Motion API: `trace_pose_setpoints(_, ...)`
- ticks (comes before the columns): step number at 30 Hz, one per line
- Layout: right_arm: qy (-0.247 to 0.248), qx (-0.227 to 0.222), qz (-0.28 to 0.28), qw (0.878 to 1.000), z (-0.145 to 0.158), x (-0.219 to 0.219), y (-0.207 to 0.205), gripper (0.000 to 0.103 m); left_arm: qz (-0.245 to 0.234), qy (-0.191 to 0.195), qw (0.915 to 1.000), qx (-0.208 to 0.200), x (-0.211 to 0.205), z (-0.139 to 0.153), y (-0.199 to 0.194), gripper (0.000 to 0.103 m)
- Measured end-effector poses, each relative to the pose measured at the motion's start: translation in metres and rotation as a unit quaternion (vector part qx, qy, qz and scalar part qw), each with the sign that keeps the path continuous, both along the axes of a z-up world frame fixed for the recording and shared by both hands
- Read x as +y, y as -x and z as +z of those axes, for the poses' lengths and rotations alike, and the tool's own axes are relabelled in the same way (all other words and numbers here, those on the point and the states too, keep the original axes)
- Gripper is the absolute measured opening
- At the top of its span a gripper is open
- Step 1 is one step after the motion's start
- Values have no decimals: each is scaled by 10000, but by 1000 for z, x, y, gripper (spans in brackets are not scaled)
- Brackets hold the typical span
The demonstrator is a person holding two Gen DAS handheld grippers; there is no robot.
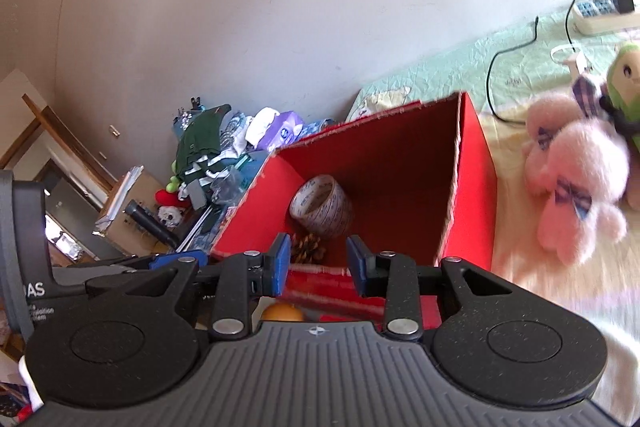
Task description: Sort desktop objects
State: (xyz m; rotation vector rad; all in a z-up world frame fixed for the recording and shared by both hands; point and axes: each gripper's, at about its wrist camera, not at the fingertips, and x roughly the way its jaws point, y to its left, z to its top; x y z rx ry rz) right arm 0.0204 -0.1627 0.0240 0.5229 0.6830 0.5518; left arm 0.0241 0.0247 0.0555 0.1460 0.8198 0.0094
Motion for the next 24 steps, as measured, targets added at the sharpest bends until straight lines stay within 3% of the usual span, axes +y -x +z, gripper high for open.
trace_pose_setpoints(7,-159,412,86,9990,-29,-4,15,35,-418,210,9986,230,1,-18,24,81)
trace_pose_setpoints(15,-401,1392,-51,9894,-75,-8,15,36,-954,597,9910,718,-3,-56,48,80)
trace_pose_setpoints(19,-366,1555,-32,9872,-84,-5,17,36,-967,624,9895,871,-5,-74,48,80)
trace_pose_setpoints(24,-306,1693,79,9851,-93,2,15,37,-935,1029,9838,1128,6,-93,40,82)
